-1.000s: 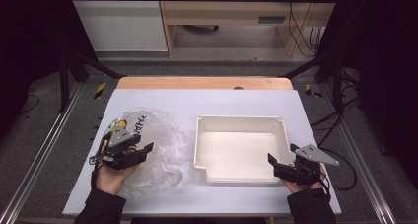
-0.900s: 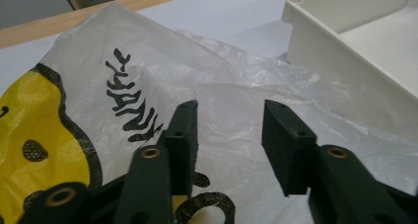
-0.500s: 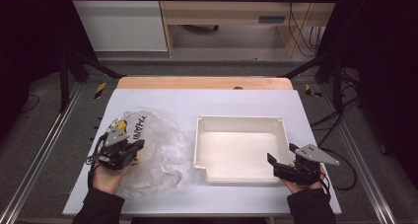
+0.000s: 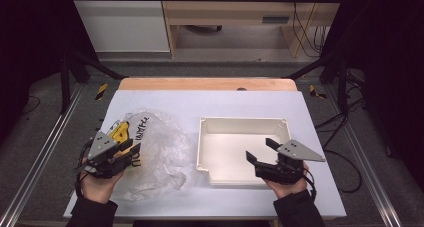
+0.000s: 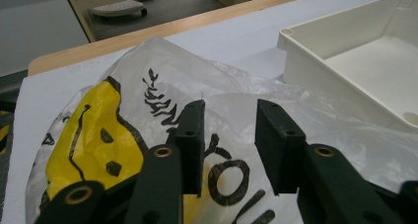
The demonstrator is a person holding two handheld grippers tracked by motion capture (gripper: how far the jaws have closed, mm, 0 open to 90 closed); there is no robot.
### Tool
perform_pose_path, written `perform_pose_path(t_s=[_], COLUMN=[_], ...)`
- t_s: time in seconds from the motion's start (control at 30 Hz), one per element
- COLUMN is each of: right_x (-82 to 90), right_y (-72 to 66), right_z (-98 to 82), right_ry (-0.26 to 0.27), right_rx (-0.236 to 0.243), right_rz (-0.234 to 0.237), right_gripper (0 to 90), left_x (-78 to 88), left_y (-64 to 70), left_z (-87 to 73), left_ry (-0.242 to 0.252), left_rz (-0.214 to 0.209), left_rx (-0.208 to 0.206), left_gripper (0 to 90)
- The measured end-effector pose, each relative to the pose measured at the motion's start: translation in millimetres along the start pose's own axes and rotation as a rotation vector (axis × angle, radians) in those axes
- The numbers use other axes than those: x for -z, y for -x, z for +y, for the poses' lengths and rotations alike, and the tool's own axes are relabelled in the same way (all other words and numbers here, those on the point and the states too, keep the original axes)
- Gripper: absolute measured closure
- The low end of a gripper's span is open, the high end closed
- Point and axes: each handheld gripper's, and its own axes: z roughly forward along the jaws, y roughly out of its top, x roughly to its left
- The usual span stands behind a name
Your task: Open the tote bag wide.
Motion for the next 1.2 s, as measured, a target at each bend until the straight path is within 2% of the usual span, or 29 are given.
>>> perform_pose_path(t_s=[0.07, 0.1, 0.13, 0.17, 0.2, 0.3, 0.4, 0.43, 0.5, 0.53, 0.57, 0.6, 0.73, 0.83, 0.97, 1.07, 1.2], right_x=[-8.9, -16.3, -16.3, -25.9, -25.9, -39.0, -57.0, -68.2, -75.7, -75.7, -85.5, -85.5, -99.8, -106.1, -114.0, -118.6, -124.0], right_y=[-16.8, -29.6, -29.6, -44.7, -44.7, -61.7, -79.1, -90.5, -99.6, -99.6, -112.7, -112.7, -132.6, -137.5, -135.6, -135.2, -140.4], right_z=[6.9, 11.3, 11.3, 16.3, 16.3, 21.9, 26.7, 28.5, 29.5, 29.5, 30.1, 30.1, 23.4, 14.8, 3.0, -3.4, -9.2], right_ry=[-0.004, -0.011, -0.011, -0.019, -0.019, -0.029, -0.046, -0.064, -0.074, -0.074, -0.088, -0.088, -0.14, -0.177, -0.233, -0.267, -0.308], right_rx=[0.017, 0.025, 0.025, 0.03, 0.03, 0.036, 0.03, 0.026, 0.028, 0.028, 0.042, 0.042, 0.067, 0.08, 0.064, 0.047, 0.056], right_rz=[0.039, 0.072, 0.072, 0.111, 0.111, 0.15, 0.2, 0.222, 0.24, 0.24, 0.256, 0.256, 0.291, 0.302, 0.321, 0.353, 0.393], right_gripper=[23.7, 24.6, 24.6, 25.9, 25.9, 26.7, 27.3, 27.4, 27.4, 27.4, 27.9, 27.9, 28.0, 28.2, 32.0, 36.4, 43.2], left_x=[5.2, 9.2, 9.2, 11.3, 12.4, 15.2, 15.9, 15.6, 14.8, 14.8, 14.3, 14.1, 14.6, 16.5, 17.7, 16.7, 15.1], left_y=[-1.8, -4.7, -4.7, -6.6, -7.8, -12.8, -14.6, -15.3, -16.1, -16.1, -16.1, -16.2, -17.0, -17.5, -18.5, -18.2, -16.2], left_z=[-3.4, -6.5, -6.5, -8.6, -9.7, -13.2, -16.3, -18.2, -19.8, -19.8, -20.4, -20.8, -20.2, -19.1, -17.8, -18.1, -18.3], left_ry=[0.002, 0.001, 0.001, 0.006, 0.008, 0.024, 0.022, 0.021, 0.02, 0.02, 0.022, 0.02, 0.02, 0.025, 0.029, 0.025, 0.018], left_rz=[0.006, 0.01, 0.01, 0.017, 0.021, 0.017, 0.027, 0.033, 0.032, 0.032, 0.033, 0.035, 0.036, 0.037, 0.032, 0.025, 0.021], left_rx=[0.0, 0.01, 0.01, 0.015, 0.018, 0.042, 0.04, 0.037, 0.037, 0.037, 0.041, 0.042, 0.047, 0.052, 0.065, 0.067, 0.066], left_gripper=[58.1, 55.5, 53.8, 53.2, 53.2, 48.8, 45.4, 44.1, 43.1, 42.6, 41.9, 41.9, 40.3, 39.4, 38.1, 37.4, 36.8])
